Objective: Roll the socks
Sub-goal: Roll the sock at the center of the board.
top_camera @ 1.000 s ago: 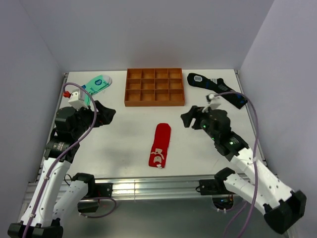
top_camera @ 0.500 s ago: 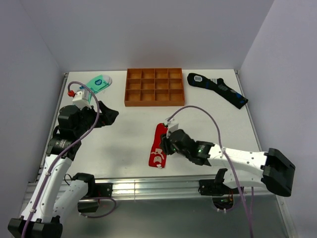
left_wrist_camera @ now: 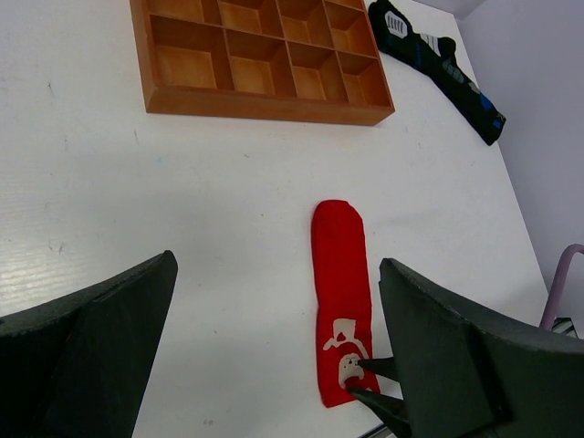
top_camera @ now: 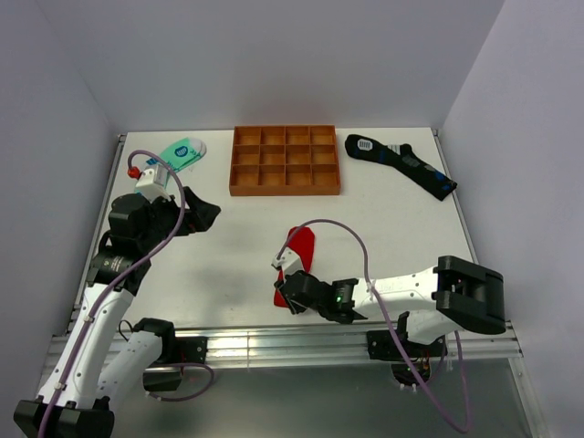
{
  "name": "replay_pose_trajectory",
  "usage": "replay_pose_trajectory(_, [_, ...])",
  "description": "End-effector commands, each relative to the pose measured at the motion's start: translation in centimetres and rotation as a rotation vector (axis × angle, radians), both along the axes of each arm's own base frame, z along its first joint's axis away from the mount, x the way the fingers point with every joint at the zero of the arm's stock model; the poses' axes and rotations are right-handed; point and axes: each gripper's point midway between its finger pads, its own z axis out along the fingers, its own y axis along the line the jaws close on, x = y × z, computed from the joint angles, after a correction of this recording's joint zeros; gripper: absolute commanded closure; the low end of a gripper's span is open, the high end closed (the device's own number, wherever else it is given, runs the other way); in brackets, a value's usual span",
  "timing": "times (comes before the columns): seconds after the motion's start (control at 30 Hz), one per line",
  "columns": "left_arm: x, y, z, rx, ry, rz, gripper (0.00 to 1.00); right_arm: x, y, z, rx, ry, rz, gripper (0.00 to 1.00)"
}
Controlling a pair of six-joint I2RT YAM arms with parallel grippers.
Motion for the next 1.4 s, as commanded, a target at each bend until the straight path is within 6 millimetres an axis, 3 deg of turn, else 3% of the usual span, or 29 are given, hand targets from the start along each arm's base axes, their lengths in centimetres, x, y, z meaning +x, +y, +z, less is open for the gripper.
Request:
replay_pose_trajectory(0.0, [0.1,-0.5,0.7,-0.003,-0.032,-0.026,0.0,0.6,1.1,1.5,0.043,-0.053,-0.03,0.56])
replay_pose_trajectory(0.37, [-0.1,-0.7,0.7,0.004,-0.033,-0.031,0.01,-1.1,1.2,2.3,0.019,-0.058,0.015,0.52])
replay_pose_trajectory(0.7, [-0.1,-0.7,0.7,0.007,-0.032,-0.032,0.0,-1.5,1.0,1.3,-0.066,-0.038,0.06,0.58])
replay_pose_trajectory(0.97, [0.0,-0.8,0.5,0.008,-0.023,-0.036,0.01,-2.1,1.3,1.4,-0.076,-0.019,0.099,0.57])
replay_pose_trajectory(1.37, [0.1,-0.9,0.2,0.007,-0.011,-0.038,0.0,-2.1,1.5,0.0,-0.144,0.0,0.111,0.58])
